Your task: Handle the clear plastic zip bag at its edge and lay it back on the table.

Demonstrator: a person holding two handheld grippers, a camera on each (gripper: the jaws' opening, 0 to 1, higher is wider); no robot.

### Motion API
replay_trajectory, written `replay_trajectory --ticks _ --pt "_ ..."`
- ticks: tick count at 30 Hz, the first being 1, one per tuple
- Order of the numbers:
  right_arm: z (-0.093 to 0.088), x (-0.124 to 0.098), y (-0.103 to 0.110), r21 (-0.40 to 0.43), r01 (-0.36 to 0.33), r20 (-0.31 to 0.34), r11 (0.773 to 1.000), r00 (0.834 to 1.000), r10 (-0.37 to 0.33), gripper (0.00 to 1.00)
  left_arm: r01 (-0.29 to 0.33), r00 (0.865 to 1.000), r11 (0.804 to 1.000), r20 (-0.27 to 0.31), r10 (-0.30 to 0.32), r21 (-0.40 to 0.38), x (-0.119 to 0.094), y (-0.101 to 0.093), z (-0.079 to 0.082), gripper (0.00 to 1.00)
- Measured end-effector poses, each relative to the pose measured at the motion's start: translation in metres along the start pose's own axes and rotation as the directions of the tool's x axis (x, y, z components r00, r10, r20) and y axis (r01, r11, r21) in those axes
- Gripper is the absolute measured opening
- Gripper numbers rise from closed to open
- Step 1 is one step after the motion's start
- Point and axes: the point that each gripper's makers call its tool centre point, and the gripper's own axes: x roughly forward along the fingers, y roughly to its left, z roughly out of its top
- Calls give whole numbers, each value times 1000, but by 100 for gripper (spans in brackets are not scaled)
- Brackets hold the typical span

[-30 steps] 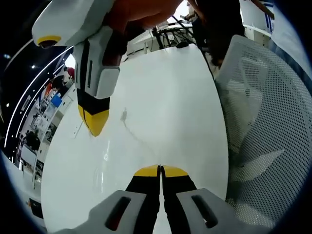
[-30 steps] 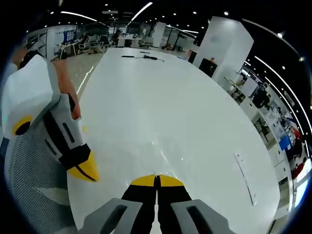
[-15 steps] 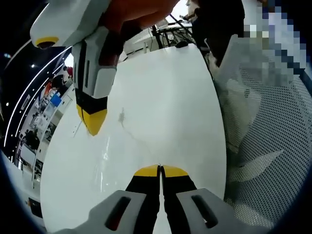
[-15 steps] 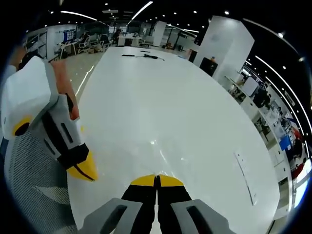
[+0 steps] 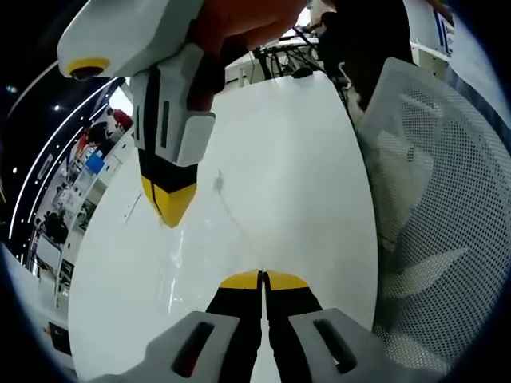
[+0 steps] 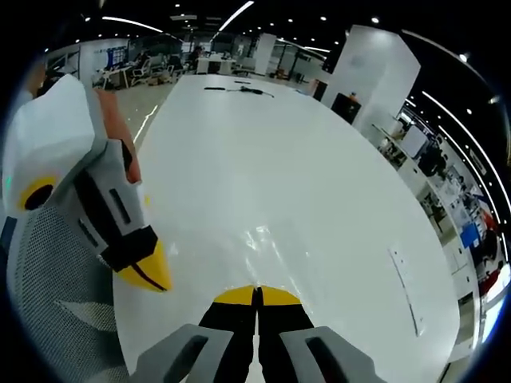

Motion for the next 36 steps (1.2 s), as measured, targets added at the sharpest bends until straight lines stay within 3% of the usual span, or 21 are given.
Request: replay_trajectory --ticks 36 --pt "-7 12 19 -20 -51 -10 999 999 50 0 -32 999 998 5 33 -44 -1 15 -2 0"
